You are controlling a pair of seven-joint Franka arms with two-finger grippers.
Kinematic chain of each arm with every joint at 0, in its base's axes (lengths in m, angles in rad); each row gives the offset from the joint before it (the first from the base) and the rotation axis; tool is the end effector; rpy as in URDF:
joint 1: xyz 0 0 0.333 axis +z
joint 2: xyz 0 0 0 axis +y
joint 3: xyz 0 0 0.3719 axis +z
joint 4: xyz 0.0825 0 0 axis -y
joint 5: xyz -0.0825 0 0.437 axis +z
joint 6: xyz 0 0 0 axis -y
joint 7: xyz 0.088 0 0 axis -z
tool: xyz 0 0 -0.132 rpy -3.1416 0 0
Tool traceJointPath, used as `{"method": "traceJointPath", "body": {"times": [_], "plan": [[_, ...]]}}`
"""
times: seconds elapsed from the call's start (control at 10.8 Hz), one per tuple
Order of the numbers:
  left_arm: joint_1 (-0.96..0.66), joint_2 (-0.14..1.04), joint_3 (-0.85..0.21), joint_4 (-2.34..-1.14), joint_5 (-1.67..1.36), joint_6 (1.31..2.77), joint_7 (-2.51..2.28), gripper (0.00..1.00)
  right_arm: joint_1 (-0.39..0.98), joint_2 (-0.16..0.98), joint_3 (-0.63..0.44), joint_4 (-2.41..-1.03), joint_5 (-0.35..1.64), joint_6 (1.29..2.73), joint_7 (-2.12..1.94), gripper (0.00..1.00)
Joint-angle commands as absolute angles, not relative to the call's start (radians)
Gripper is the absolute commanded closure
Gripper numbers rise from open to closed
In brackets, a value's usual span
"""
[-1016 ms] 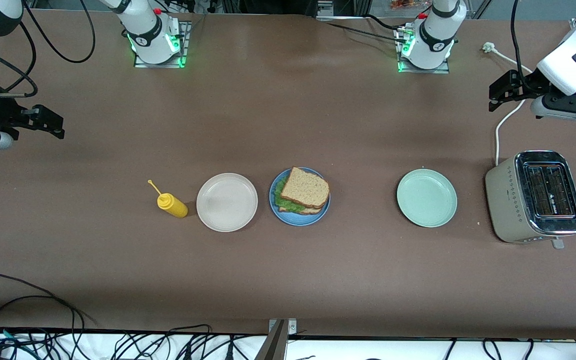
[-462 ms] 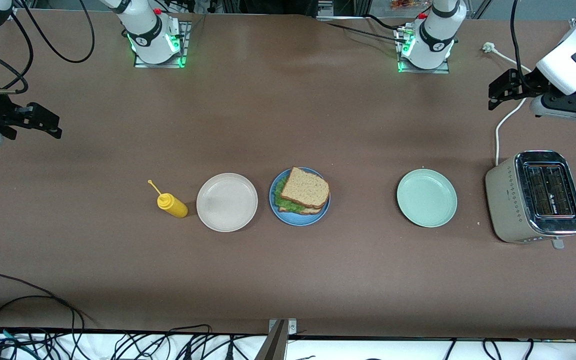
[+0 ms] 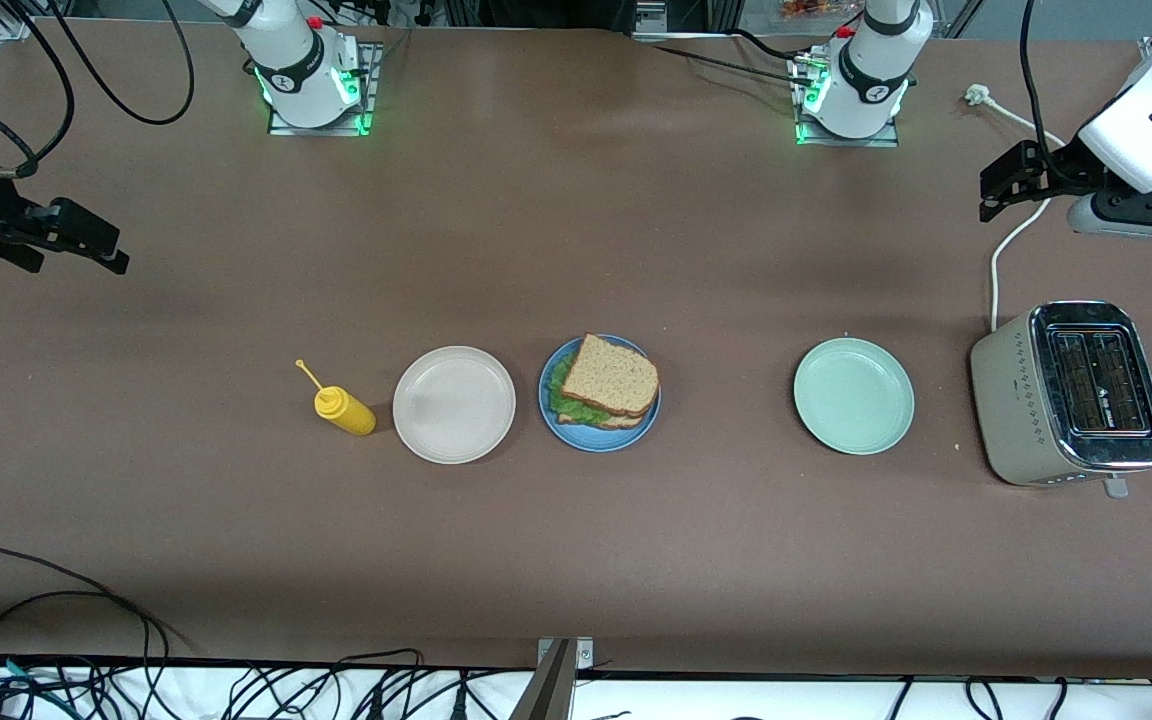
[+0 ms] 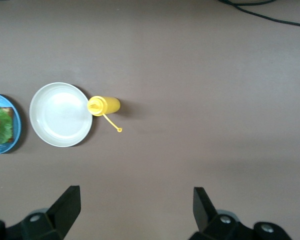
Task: Make sandwich in blue plate with both arms
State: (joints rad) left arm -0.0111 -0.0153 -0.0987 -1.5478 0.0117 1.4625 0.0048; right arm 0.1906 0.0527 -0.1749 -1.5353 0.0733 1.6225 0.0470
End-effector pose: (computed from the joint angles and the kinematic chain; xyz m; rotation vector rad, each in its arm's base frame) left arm 0.5855 -0.0634 0.6674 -3.1178 0.1774 0.1082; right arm 0.6323 0.0223 0.6469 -3.0756 0.0514 -0.0512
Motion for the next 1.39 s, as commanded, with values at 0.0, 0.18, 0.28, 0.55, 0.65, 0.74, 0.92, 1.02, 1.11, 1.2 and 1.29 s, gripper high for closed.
{"method": "traceJointPath", "body": {"times": [0.0,0.18,0.28,0.55,0.65,0.74,0.92,1.02,1.11,1.2,1.29], "plan": [[-0.009,-0.025,-0.094,-1.545,-0.011,1.447,-0.008,0.0,0.193,0.046,-0.175,-1.499,0.109,1.586,0.069,0.0],[-0.009,-0.025,-0.094,-1.545,-0.012,1.447,-0.008,0.0,0.193,0.038,-0.167,-1.499,0.089,1.557,0.061,0.0],[-0.009,-0.025,-0.095,-1.545,-0.012,1.447,-0.008,0.0,0.196,0.038,-0.164,-1.497,0.051,1.551,0.057,0.0],[-0.009,-0.025,-0.095,-1.545,-0.011,1.447,-0.008,0.0,0.196,0.038,-0.166,-1.499,0.04,1.549,0.055,0.0],[-0.009,-0.025,-0.095,-1.545,-0.012,1.445,-0.008,0.0,0.196,0.038,-0.166,-1.499,0.037,1.549,0.057,0.0],[-0.009,-0.025,-0.095,-1.545,-0.012,1.445,-0.008,0.0,0.196,0.038,-0.167,-1.499,0.038,1.548,0.055,0.0],[-0.009,-0.025,-0.095,-1.545,-0.011,1.445,-0.008,0.0,0.189,0.034,-0.164,-1.5,0.035,1.545,0.055,0.0],[-0.009,-0.025,-0.095,-1.545,-0.011,1.447,-0.008,0.0,0.139,0.023,-0.122,-1.512,0.034,1.545,0.055,0.0],[-0.011,-0.025,-0.095,-1.545,-0.011,1.447,-0.008,0.0,0.026,0.02,-0.022,-1.519,0.032,1.543,0.055,0.0],[-0.012,-0.025,-0.095,-1.545,-0.011,1.445,-0.008,0.0,0.014,0.017,-0.003,-1.522,0.026,1.539,0.057,0.0],[-0.011,-0.025,-0.095,-1.545,-0.011,1.447,-0.008,0.0,0.014,0.015,-0.005,-1.522,0.026,1.536,0.058,0.0]]}}
